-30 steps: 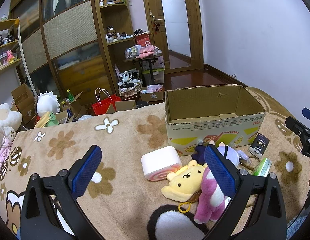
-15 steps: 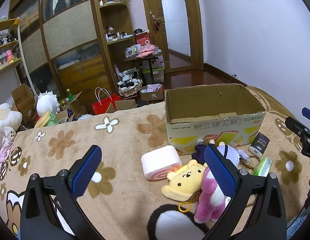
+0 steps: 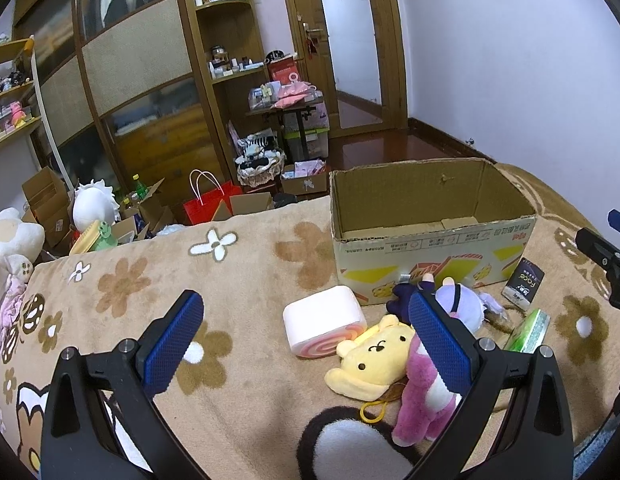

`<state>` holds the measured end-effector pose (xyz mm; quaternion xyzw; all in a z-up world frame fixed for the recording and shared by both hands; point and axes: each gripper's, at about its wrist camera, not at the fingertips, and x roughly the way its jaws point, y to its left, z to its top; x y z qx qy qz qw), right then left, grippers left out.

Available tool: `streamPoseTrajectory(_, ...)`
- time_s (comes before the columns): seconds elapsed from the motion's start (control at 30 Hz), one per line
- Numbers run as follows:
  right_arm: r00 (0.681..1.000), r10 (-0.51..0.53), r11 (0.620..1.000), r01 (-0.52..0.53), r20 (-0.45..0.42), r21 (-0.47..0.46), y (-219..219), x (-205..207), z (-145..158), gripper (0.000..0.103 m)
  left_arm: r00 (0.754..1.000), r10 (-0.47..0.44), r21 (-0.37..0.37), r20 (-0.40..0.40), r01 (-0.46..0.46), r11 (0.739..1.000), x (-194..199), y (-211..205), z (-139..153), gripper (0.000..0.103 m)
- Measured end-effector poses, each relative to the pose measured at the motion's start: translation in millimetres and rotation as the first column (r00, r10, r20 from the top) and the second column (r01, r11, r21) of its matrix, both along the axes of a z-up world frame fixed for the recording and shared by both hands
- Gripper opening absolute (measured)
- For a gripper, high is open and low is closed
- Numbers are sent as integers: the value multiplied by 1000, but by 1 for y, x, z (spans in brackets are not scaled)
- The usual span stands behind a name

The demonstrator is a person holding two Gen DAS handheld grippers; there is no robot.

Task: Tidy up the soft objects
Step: 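Grasp the white roll cake plush with left gripper while right grasps black tissue pack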

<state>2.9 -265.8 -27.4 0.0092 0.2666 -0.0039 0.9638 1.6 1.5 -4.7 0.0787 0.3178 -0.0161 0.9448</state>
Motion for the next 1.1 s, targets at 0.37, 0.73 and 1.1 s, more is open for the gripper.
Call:
streamPoseTrajectory(0.37,998,0,1000,0,-63,1,-4,29,-12,103,995,37,-14,-97,-39,999,43,4,-20,102)
streamPoseTrajectory(0.73,983,19,999,-24,-183,-22,-3,62,-45,103,971,14,-13,-238,-18,1000,98,-1,-51,102)
streamPoseTrajectory(1.1,949,36,999,-31,-313,19,-15,92,-88,103,922,20,46,-387,-2,999,121,-12,-96,102)
